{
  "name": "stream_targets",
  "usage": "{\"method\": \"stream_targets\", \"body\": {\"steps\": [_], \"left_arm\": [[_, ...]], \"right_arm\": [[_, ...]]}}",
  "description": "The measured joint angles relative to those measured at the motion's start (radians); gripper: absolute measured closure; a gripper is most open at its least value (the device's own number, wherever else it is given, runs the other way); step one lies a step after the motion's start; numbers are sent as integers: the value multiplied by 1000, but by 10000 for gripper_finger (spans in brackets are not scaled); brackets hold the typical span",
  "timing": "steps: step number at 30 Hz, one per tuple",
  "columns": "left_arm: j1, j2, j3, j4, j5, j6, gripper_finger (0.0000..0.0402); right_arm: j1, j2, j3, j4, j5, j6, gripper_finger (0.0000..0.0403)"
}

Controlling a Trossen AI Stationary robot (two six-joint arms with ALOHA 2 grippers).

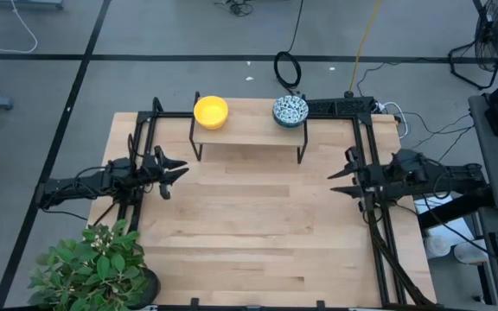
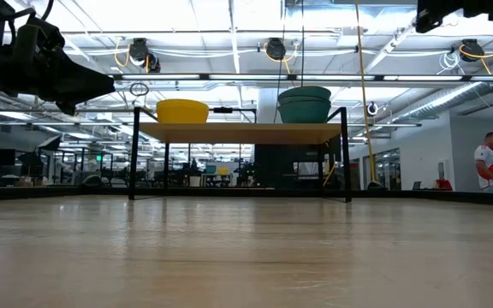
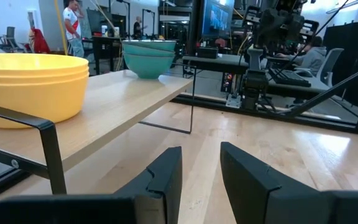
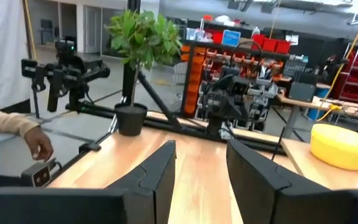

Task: Pick & Place Mini bowls
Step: Return to Home Position

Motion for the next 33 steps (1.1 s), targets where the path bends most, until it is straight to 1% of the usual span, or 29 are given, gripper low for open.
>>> {"method": "stream_targets", "body": {"steps": [2, 5, 8, 10, 19, 22, 25, 28, 33], "left_arm": [[0, 0, 0, 0, 0, 0, 289], [0, 0, 0, 0, 0, 0, 289], [0, 0, 0, 0, 0, 0, 289], [0, 0, 0, 0, 0, 0, 289], [0, 0, 0, 1, 0, 0, 289], [0, 0, 0, 1, 1, 0, 289], [0, 0, 0, 1, 1, 0, 289], [0, 0, 0, 2, 2, 0, 289], [0, 0, 0, 2, 2, 0, 289]], "right_arm": [[0, -36, -1, -39, 0, 5, 273], [0, -84, -27, -21, 0, 27, 273], [0, -130, -53, -7, 4, 25, 273], [0, -159, -61, -6, 25, 25, 273], [0, -296, -109, -6, 30, 16, 273], [0, -293, -121, 9, 52, 19, 273], [0, -288, -142, 45, 58, 18, 273], [0, -294, -164, 44, 62, 15, 273], [0, -294, -191, 52, 129, 13, 273]]}}
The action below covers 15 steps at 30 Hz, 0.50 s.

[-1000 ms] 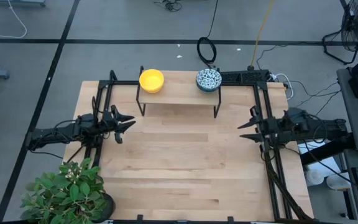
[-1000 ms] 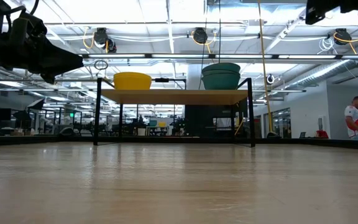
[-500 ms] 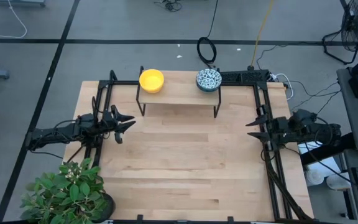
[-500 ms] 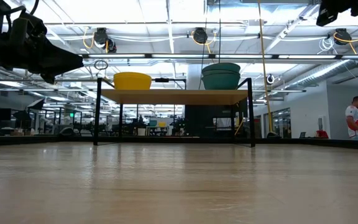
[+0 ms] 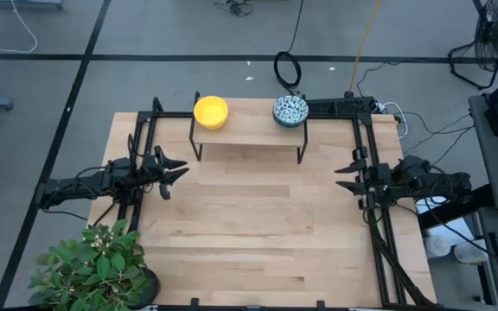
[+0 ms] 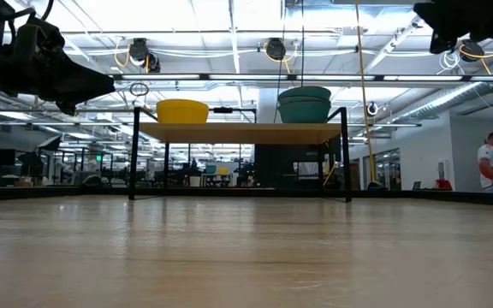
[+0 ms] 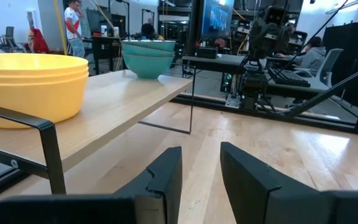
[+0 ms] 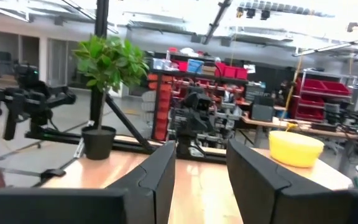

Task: Pick & Place Mini bowls
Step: Return to Home Position

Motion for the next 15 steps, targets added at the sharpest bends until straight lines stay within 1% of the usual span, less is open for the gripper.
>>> {"method": "stream_targets", "body": {"steps": [10, 15], "left_arm": [[0, 0, 0, 0, 0, 0, 289], [0, 0, 0, 0, 0, 0, 289]], "right_arm": [[0, 0, -90, 126, 4, -13, 273], [0, 0, -123, 153, 4, -12, 273]]}}
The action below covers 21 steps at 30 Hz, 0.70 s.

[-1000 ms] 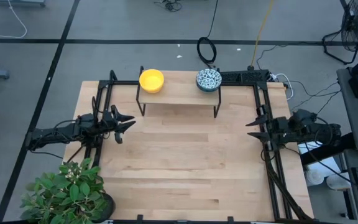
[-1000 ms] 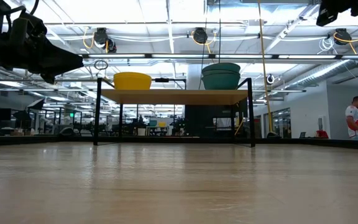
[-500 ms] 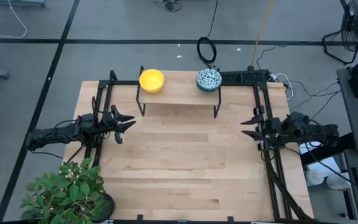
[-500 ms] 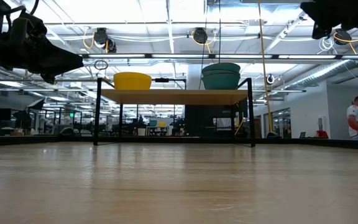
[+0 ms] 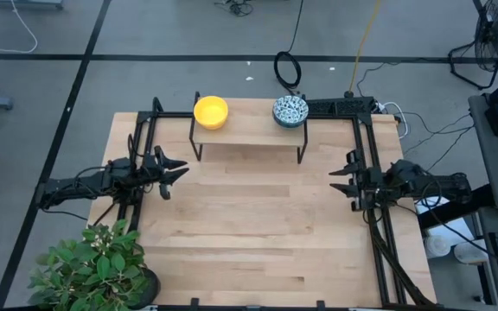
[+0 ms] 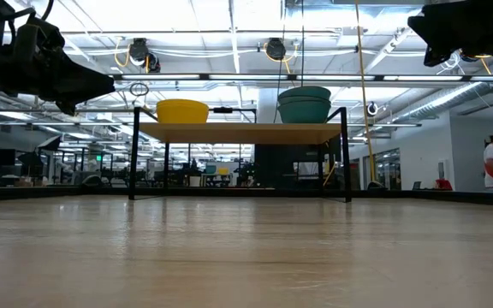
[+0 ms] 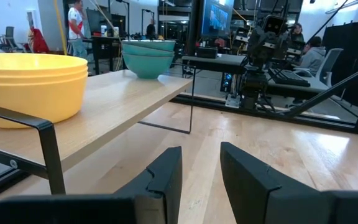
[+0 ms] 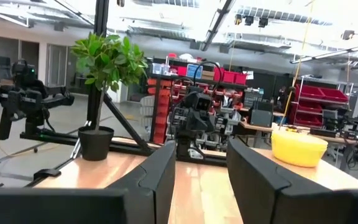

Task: Pick & Place Mini bowls
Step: Return to Home Position

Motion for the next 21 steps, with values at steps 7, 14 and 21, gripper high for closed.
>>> {"method": "stream_targets", "body": {"steps": [7, 14, 21], "left_arm": [[0, 0, 0, 0, 0, 0, 289], [0, 0, 0, 0, 0, 0, 289], [0, 0, 0, 0, 0, 0, 289]], "right_arm": [[0, 0, -42, 3, -1, 25, 273], [0, 0, -77, 12, -1, 29, 273], [0, 0, -78, -16, -1, 52, 273]]}}
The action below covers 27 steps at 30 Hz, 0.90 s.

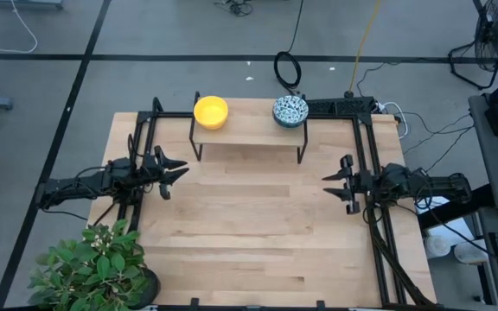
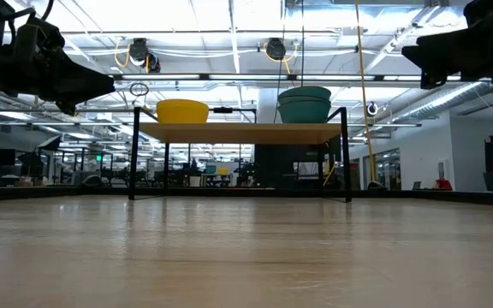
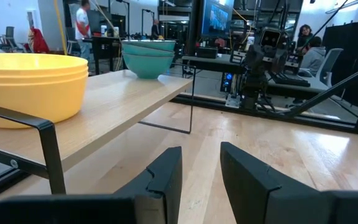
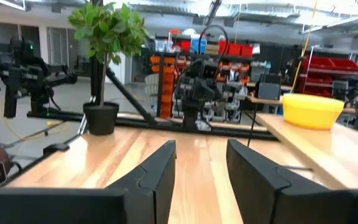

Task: Pick & Place Mini bowls
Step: Return to Home Position

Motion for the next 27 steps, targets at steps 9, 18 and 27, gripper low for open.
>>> {"method": "stream_targets", "body": {"steps": [9, 18, 27], "left_arm": [[0, 0, 0, 0, 0, 0, 289], [0, 0, 0, 0, 0, 0, 289], [0, 0, 0, 0, 0, 0, 289]], "right_arm": [[0, 0, -48, 25, 26, 5, 273], [0, 0, -51, 19, 26, 27, 273], [0, 0, -52, -10, 26, 35, 273]]}}
